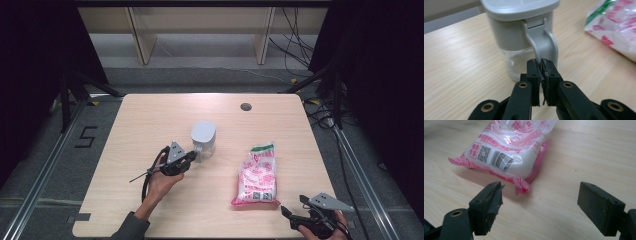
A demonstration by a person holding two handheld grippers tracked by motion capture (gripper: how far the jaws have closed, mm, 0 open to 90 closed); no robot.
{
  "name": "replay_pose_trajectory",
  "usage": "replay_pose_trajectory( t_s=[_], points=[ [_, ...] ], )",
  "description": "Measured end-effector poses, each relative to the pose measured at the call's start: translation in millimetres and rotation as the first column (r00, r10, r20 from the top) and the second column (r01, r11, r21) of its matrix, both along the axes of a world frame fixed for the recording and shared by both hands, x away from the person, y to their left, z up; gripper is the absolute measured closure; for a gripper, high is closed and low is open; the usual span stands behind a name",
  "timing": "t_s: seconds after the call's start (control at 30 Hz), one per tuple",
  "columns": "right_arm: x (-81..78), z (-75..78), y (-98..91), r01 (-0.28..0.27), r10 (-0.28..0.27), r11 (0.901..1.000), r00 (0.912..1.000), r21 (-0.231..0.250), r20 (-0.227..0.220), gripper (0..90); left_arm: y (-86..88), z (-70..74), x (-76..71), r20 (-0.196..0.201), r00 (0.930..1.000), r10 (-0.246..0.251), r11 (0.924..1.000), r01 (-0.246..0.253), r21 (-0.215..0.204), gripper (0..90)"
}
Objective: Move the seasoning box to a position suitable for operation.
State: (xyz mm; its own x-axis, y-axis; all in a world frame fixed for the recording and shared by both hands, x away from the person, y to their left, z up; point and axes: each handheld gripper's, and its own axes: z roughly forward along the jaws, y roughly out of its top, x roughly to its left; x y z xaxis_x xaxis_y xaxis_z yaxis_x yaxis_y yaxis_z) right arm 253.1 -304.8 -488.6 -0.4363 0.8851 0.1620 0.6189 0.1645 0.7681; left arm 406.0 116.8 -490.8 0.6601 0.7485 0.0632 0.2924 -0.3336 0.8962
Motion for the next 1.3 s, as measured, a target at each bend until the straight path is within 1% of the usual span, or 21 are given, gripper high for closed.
replay_pose_trajectory(
  t_s=[0.13,0.2,0.27,0.3,0.4,0.43,0.47,0.5,0.53,0.6,0.63,0.67,0.73,0.87,0.9,0.93,1.1,1.13,1.17,1.27,1.3],
  points=[
    [0.3,0.2,0.0,-0.01,0.01,0.9999,0.9999,-0.009,-0.002,20.7,8.0,-2.2,5.3,-0.017,0.9992,0.036,0.9985,-0.036,-0.041,84.1],
    [0.1,-0.2,0.6,-0.004,0.004,1.0,1.0,-0.002,-0.002,20.7,8.4,0.2,3.3,-0.009,0.9989,0.047,0.9981,-0.047,-0.04,80.9],
    [0.3,0.1,-0.1,-0.009,0.009,0.9999,1.0,-0.007,-0.004,20.7,6.0,2.9,-0.7,-0.009,0.999,0.044,0.9961,-0.045,-0.076,68.7],
    [2.7,-0.8,-2.2,-0.032,0.032,0.9992,0.9994,-0.024,0.015,20.7,1.0,3.8,-1.9,0.002,0.9989,0.047,0.9979,-0.047,-0.046,55.0],
    [3.1,-2.0,-1.8,-0.033,0.033,0.9991,0.999,-0.027,0.03,20.7,-4.6,1.7,1.4,-0.013,0.9983,0.056,0.9973,-0.057,-0.047,50.7],
    [2.4,-1.5,-0.8,-0.024,0.025,0.9995,0.9993,-0.021,0.027,20.7,-7.5,-0.3,4.5,-0.019,0.9978,0.064,0.9959,-0.065,-0.063,50.0],
    [1.9,-1.0,-0.2,-0.023,0.023,0.9995,0.9993,-0.022,0.028,20.7,-9.8,-2.4,7.7,-0.024,0.9975,0.067,0.9949,-0.068,-0.075,51.2],
    [3.0,-1.1,-1.8,-0.036,0.038,0.9983,0.9985,-0.046,0.039,20.7,-11.3,-4.1,10.4,-0.029,0.9972,0.069,0.9948,-0.071,-0.073,58.5],
    [3.0,-1.1,-1.8,-0.036,0.038,0.9983,0.9985,-0.046,0.039,20.7,-12.4,-5.8,12.8,-0.027,0.9972,0.07,0.9946,-0.072,-0.075,58.5],
    [2.8,-1.1,-2.2,-0.037,0.038,0.9984,0.9986,-0.044,0.035,20.7,-11.2,-7.3,15.0,-0.029,0.9961,0.084,0.993,-0.086,-0.081,67.6],
    [3.0,-1.0,-2.3,-0.034,0.035,0.9985,0.9987,-0.043,0.036,20.7,-9.6,-7.4,15.8,-0.019,0.9956,0.091,0.9928,-0.093,-0.077,68.1],
    [2.5,-1.1,-1.4,-0.039,0.039,0.999,0.9991,-0.02,0.015,20.7,-6.3,-8.4,15.6,-0.033,0.991,0.129,0.9875,-0.132,-0.086,68.2],
    [2.4,-1.3,-1.3,-0.039,0.039,0.999,0.9991,-0.021,0.013,20.7,-4.2,-8.7,16.8,-0.027,0.9898,0.14,0.9867,-0.141,-0.081,68.3],
    [3.0,-1.4,-0.9,-0.044,0.045,0.9985,0.9987,-0.034,0.024,20.8,0.0,-10.5,21.5,-0.015,0.9796,0.2,0.9765,-0.201,-0.078,68.1],
    [-0.4,-0.2,2.7,-0.011,0.011,0.9999,0.9999,-0.002,-0.008,20.9,0.4,-11.2,22.8,-0.015,0.977,0.213,0.9736,-0.213,-0.082,68.1],
    [0.4,-0.7,2.3,-0.02,0.02,0.9998,0.9998,-0.008,0.003,21.0,1.7,-11.5,24.3,-0.005,0.976,0.218,0.9736,-0.218,-0.069,68.1],
    [0.9,-1.1,2.4,-0.03,0.03,0.9995,0.9995,-0.009,0.005,21.1,7.6,-15.6,33.3,-0.003,0.9545,0.298,0.9523,-0.298,-0.067,69.2],
    [0.2,-0.9,3.3,-0.027,0.027,0.9996,0.9996,-0.006,-0.004,21.1,8.9,-15.9,35.1,-0.003,0.9539,0.3,0.9516,-0.299,-0.069,69.5],
    [2.7,-1.7,0.9,-0.052,0.053,0.9984,0.9984,-0.022,0.021,21.1,9.9,-15.5,36.0,-0.002,0.9543,0.299,0.9525,-0.298,-0.061,69.8],
    [2.9,-1.9,0.9,-0.057,0.058,0.9981,0.998,-0.024,0.026,21.3,10.7,-15.0,36.4,-0.003,0.9574,0.289,0.9558,-0.289,-0.056,70.1],
    [-0.3,-0.7,3.7,-0.025,0.025,0.9997,0.9996,-0.003,-0.008,21.3,10.8,-15.5,36.6,-0.01,0.9579,0.287,0.9556,-0.287,-0.068,70.1]
  ],
)
